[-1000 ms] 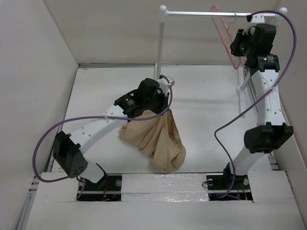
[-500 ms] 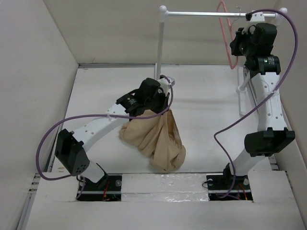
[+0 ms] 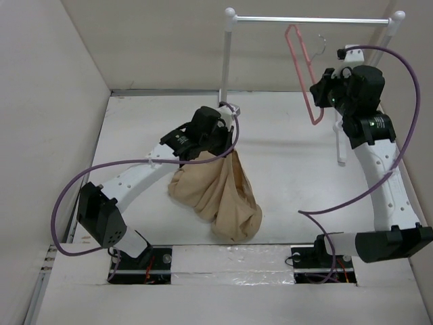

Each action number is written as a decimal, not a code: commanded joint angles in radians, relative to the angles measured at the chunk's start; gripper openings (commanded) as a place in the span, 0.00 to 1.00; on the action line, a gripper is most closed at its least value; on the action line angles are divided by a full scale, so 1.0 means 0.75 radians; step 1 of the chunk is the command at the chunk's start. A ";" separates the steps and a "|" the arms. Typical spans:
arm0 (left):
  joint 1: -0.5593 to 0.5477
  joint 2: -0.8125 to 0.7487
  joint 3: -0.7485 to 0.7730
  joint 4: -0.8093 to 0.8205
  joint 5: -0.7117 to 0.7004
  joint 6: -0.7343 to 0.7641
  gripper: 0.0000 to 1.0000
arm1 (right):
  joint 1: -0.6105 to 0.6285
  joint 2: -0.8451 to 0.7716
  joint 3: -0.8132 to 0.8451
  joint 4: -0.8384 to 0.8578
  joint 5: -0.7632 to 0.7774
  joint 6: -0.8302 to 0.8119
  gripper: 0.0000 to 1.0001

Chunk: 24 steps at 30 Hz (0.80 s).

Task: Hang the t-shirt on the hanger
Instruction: Pick up the hanger from the clothesline, then place the T-shirt on the hanger.

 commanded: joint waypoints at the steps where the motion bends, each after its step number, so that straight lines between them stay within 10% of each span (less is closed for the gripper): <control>1: 0.067 -0.016 0.052 0.056 0.069 -0.039 0.00 | 0.063 -0.124 -0.139 0.111 -0.067 0.099 0.00; 12: 0.174 0.104 0.136 0.095 0.095 -0.116 0.00 | 0.306 -0.877 -0.708 -0.226 -0.341 0.516 0.00; 24: 0.174 0.186 0.273 0.052 0.024 -0.172 0.00 | 0.360 -1.100 -0.897 -0.560 -0.480 0.584 0.00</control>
